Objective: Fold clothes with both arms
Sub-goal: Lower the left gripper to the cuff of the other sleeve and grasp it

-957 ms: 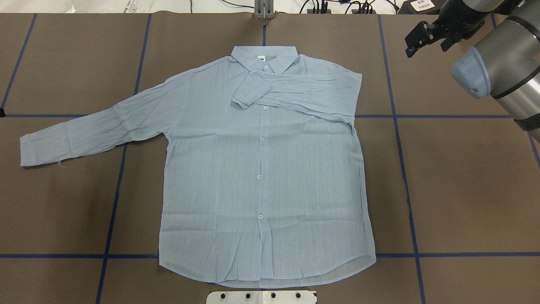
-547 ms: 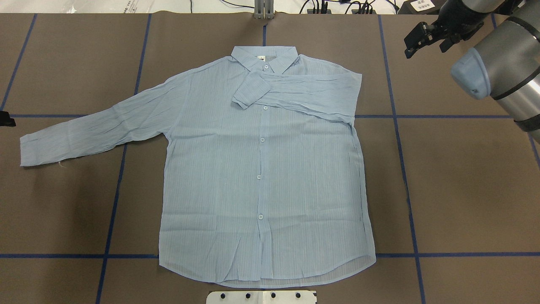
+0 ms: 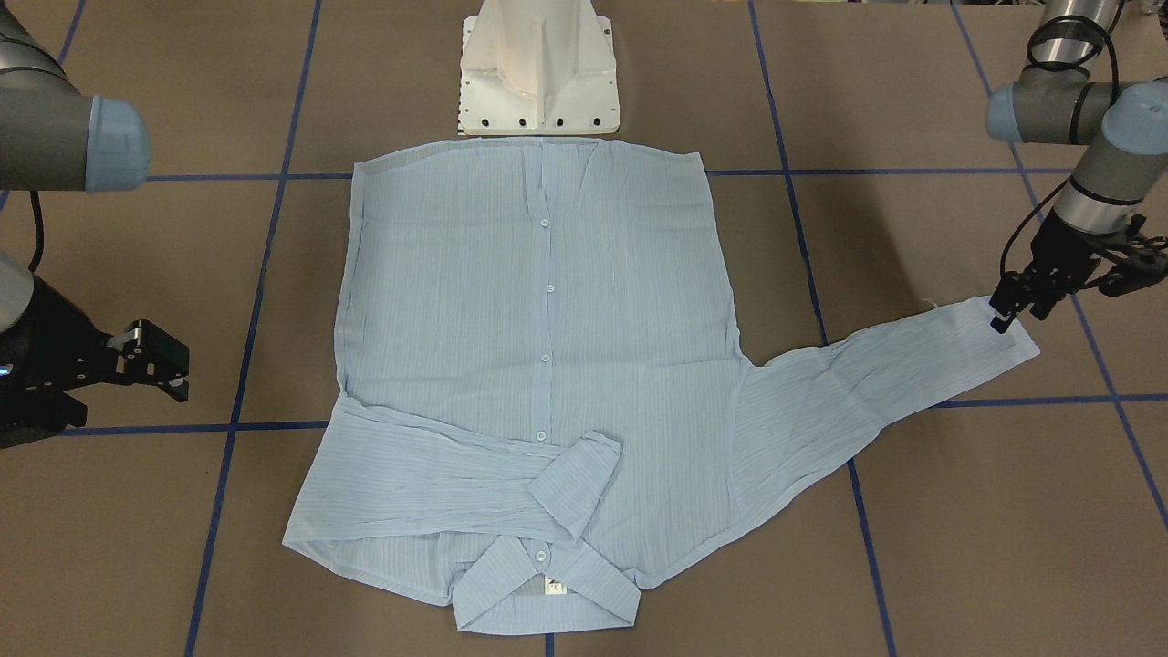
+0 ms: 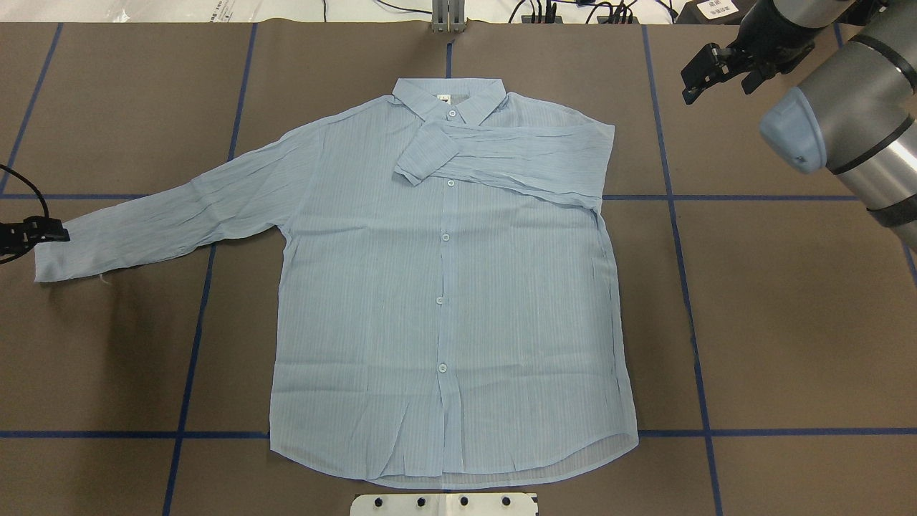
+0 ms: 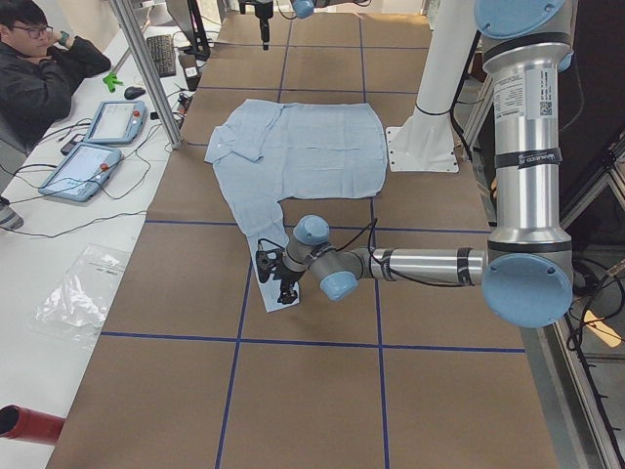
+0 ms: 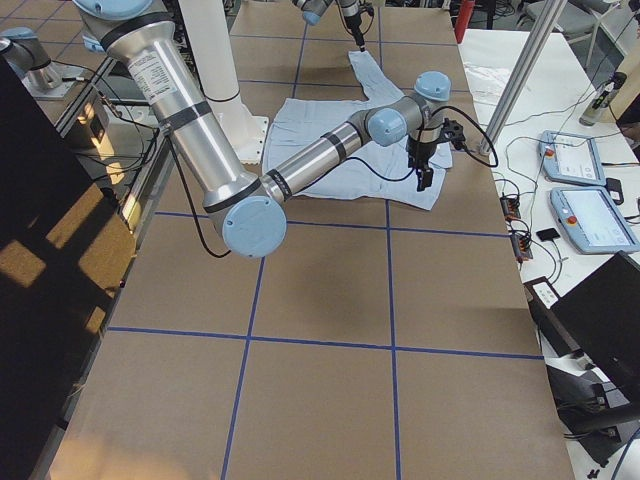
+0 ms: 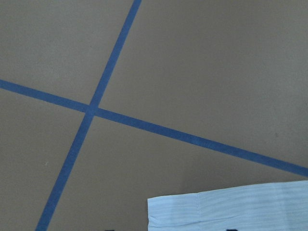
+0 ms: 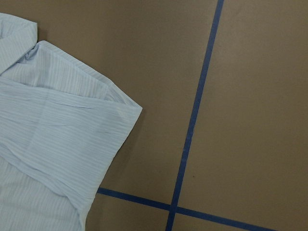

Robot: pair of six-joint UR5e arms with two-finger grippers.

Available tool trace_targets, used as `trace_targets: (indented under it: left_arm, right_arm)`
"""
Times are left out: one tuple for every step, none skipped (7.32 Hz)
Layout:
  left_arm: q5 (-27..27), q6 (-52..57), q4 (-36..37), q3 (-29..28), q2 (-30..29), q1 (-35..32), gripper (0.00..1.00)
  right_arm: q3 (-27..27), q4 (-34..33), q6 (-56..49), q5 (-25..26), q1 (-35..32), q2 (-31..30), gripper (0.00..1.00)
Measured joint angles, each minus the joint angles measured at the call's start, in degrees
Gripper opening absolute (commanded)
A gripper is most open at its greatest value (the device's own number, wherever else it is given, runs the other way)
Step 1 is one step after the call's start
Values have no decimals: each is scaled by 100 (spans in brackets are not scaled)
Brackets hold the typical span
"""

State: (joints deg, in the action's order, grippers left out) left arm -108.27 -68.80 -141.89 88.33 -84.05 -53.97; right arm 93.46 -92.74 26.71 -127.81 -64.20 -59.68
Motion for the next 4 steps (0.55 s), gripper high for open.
trace_targets:
  left_arm:
    - [41,-31,1,-6,0,57,77]
    - [68,-34,2,-24,17,78,77]
    - [122,-31,7,-46,37,87,77]
    - [190,-29,17,-69,48,96,77]
  right_arm:
    - [1,1,0,-1,3,0,100]
    - [7,-1,2,-4,7,0,100]
    - [10,-3,6,-5,13,1,100]
    - [11,-1,8,-1,20,5,100]
